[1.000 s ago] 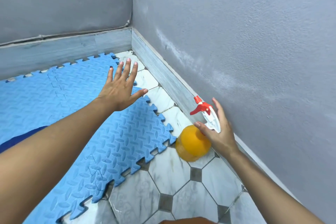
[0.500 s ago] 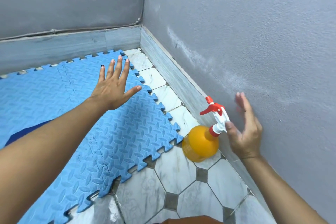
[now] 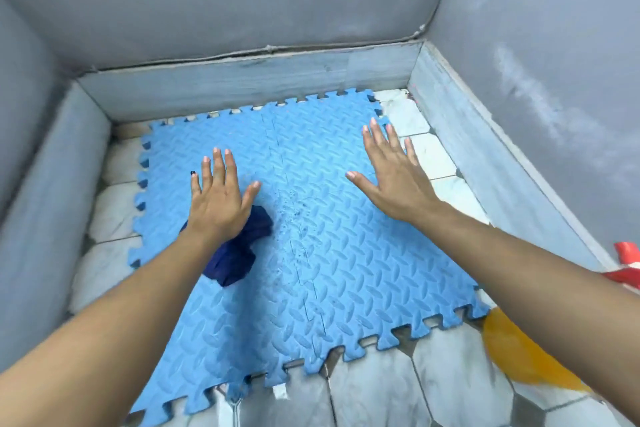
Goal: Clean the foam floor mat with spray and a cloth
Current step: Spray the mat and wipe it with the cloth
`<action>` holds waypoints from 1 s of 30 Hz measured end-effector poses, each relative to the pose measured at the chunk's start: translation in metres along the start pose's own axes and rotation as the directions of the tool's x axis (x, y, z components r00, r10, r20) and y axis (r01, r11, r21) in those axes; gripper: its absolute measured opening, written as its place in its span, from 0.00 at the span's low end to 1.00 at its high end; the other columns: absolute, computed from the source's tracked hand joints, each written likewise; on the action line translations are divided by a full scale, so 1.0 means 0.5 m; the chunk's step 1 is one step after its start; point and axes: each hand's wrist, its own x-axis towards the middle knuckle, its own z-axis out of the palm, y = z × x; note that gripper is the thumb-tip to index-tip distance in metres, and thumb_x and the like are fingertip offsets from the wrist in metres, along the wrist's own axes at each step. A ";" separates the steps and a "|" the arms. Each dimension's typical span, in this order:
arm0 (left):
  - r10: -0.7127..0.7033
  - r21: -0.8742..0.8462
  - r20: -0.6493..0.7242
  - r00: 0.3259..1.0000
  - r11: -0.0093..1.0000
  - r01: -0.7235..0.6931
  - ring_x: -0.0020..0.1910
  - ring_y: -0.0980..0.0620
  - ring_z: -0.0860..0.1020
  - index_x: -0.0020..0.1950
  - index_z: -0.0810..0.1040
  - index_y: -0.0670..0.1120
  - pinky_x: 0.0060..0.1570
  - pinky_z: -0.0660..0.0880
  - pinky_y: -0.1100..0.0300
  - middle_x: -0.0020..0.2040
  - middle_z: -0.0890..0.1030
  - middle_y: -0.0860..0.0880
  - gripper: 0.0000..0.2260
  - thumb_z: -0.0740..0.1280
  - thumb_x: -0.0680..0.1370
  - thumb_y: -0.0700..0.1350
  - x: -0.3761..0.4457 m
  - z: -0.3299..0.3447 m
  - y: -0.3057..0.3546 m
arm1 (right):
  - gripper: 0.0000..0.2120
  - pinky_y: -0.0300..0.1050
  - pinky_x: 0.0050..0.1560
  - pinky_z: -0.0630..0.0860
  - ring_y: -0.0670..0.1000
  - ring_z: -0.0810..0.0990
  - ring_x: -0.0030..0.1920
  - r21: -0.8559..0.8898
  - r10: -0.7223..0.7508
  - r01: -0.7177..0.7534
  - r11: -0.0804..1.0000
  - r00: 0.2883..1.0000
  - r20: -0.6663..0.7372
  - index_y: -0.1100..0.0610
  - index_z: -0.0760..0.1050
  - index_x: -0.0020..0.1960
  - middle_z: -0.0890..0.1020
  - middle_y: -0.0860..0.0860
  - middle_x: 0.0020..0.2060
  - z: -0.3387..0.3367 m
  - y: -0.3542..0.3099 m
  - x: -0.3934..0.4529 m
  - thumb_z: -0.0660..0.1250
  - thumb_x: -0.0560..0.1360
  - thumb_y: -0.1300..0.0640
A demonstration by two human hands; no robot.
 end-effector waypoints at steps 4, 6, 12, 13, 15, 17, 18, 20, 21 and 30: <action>-0.062 0.169 0.194 0.979 0.985 0.029 0.77 0.43 0.42 0.78 0.38 0.50 0.72 0.42 0.41 0.79 0.40 0.46 0.46 0.32 0.67 0.76 -0.094 0.106 -0.127 | 0.29 0.67 0.75 0.42 0.55 0.43 0.79 -0.047 0.007 0.003 0.999 0.979 0.205 0.44 0.46 0.80 0.45 0.46 0.80 0.133 0.017 0.075 0.48 0.81 0.39; -0.034 0.166 0.163 0.986 0.986 0.007 0.77 0.41 0.44 0.78 0.42 0.51 0.71 0.43 0.38 0.79 0.43 0.44 0.42 0.33 0.71 0.74 -0.112 0.149 -0.138 | 0.27 0.69 0.74 0.41 0.54 0.43 0.79 -0.046 0.074 -0.064 0.997 0.960 0.269 0.42 0.47 0.79 0.46 0.44 0.80 0.182 0.036 0.115 0.46 0.82 0.39; 0.386 0.153 0.094 0.918 0.905 -0.397 0.76 0.36 0.51 0.78 0.50 0.55 0.68 0.50 0.33 0.78 0.51 0.41 0.27 0.45 0.81 0.63 -0.105 0.186 -0.008 | 0.28 0.68 0.73 0.43 0.54 0.50 0.79 -0.075 0.116 -0.106 0.991 0.984 0.136 0.40 0.50 0.78 0.54 0.44 0.79 0.234 0.066 0.105 0.42 0.79 0.36; 0.406 0.132 0.098 0.909 0.899 -0.416 0.76 0.35 0.51 0.78 0.49 0.56 0.68 0.51 0.32 0.78 0.51 0.42 0.27 0.47 0.81 0.63 -0.089 0.196 0.024 | 0.29 0.68 0.74 0.44 0.54 0.50 0.79 -0.077 0.118 -0.108 0.991 0.983 0.138 0.40 0.51 0.78 0.55 0.44 0.79 0.237 0.063 0.107 0.42 0.79 0.36; 0.405 0.099 0.085 0.910 0.906 -0.412 0.76 0.35 0.52 0.78 0.48 0.59 0.70 0.50 0.32 0.79 0.52 0.43 0.26 0.49 0.81 0.61 -0.021 0.205 0.078 | 0.29 0.67 0.74 0.44 0.53 0.50 0.79 -0.076 0.133 -0.124 0.989 0.981 0.140 0.40 0.51 0.78 0.55 0.44 0.79 0.235 0.064 0.115 0.42 0.78 0.36; 0.323 0.050 0.040 0.945 0.944 -0.325 0.77 0.38 0.49 0.77 0.47 0.61 0.71 0.45 0.36 0.79 0.48 0.45 0.25 0.49 0.81 0.58 0.090 0.200 0.095 | 0.28 0.66 0.74 0.44 0.52 0.49 0.79 -0.073 0.139 -0.130 0.989 0.980 0.141 0.39 0.51 0.78 0.55 0.44 0.79 0.233 0.064 0.113 0.42 0.79 0.36; 0.234 0.030 0.042 0.971 0.971 -0.235 0.77 0.39 0.46 0.77 0.46 0.61 0.72 0.42 0.38 0.79 0.46 0.46 0.25 0.48 0.81 0.57 0.159 0.191 0.084 | 0.28 0.65 0.74 0.43 0.51 0.48 0.79 -0.069 0.138 -0.129 0.989 0.979 0.148 0.38 0.50 0.78 0.54 0.43 0.79 0.234 0.063 0.112 0.42 0.79 0.36; -0.029 0.019 0.034 0.999 0.999 0.028 0.77 0.42 0.42 0.77 0.42 0.60 0.73 0.39 0.41 0.79 0.42 0.47 0.24 0.46 0.82 0.55 0.285 0.160 0.026 | 0.28 0.64 0.75 0.42 0.51 0.47 0.79 -0.049 0.141 -0.135 0.990 0.977 0.159 0.39 0.49 0.78 0.54 0.43 0.79 0.229 0.065 0.113 0.41 0.79 0.36; -0.168 0.021 0.046 0.985 0.986 0.167 0.77 0.42 0.41 0.78 0.41 0.58 0.73 0.39 0.41 0.79 0.41 0.46 0.24 0.45 0.82 0.55 0.331 0.140 -0.018 | 0.28 0.64 0.75 0.41 0.50 0.47 0.79 -0.046 0.143 -0.137 0.989 0.977 0.160 0.39 0.49 0.78 0.54 0.43 0.79 0.228 0.064 0.113 0.41 0.79 0.36; 0.059 0.018 0.082 0.995 0.998 -0.060 0.77 0.51 0.40 0.78 0.49 0.51 0.75 0.41 0.49 0.78 0.42 0.53 0.28 0.39 0.79 0.59 0.124 0.121 -0.106 | 0.28 0.66 0.75 0.46 0.53 0.54 0.79 -0.064 0.137 -0.129 0.990 0.978 0.154 0.42 0.56 0.78 0.60 0.46 0.78 0.222 0.063 0.114 0.44 0.79 0.37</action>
